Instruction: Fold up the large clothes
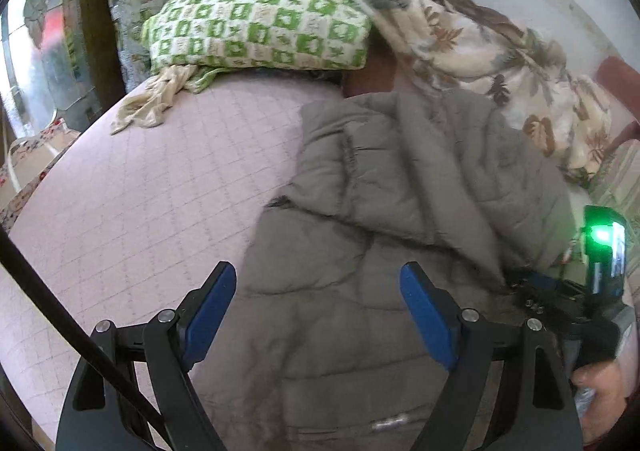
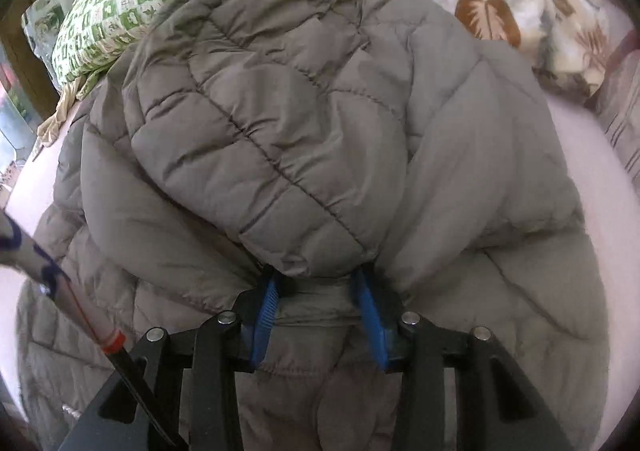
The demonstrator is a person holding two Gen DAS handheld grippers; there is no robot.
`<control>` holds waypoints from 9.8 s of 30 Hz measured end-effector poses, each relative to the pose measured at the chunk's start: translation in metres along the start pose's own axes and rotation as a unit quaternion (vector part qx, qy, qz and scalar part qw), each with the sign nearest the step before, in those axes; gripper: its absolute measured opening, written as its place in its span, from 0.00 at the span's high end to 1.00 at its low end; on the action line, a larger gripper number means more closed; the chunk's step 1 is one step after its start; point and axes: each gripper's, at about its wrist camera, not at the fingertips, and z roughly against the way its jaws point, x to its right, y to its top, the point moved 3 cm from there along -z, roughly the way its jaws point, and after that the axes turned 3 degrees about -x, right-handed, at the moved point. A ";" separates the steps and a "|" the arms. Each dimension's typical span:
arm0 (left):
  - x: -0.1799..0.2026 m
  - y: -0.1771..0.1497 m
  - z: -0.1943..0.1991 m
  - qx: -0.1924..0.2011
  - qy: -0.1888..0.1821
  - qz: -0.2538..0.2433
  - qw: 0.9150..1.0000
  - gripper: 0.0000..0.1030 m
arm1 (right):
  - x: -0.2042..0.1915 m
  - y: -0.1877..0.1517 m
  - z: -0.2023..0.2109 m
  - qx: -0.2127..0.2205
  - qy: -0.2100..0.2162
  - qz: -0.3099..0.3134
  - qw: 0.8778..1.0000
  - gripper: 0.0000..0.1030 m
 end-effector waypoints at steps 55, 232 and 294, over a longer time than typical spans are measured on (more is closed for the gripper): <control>-0.081 -0.109 -0.009 -0.055 0.105 0.013 0.993 0.15 | 0.202 -0.135 0.137 0.000 -0.013 -0.151 0.988 0.43; 0.086 0.091 -0.147 -0.041 -0.035 -0.030 0.998 0.08 | 0.047 0.106 -0.010 0.034 0.112 -0.034 0.993 0.46; -0.032 0.114 -0.150 -0.037 0.079 -0.020 0.996 0.04 | 0.159 0.116 -0.008 0.046 -0.020 -0.079 0.996 0.31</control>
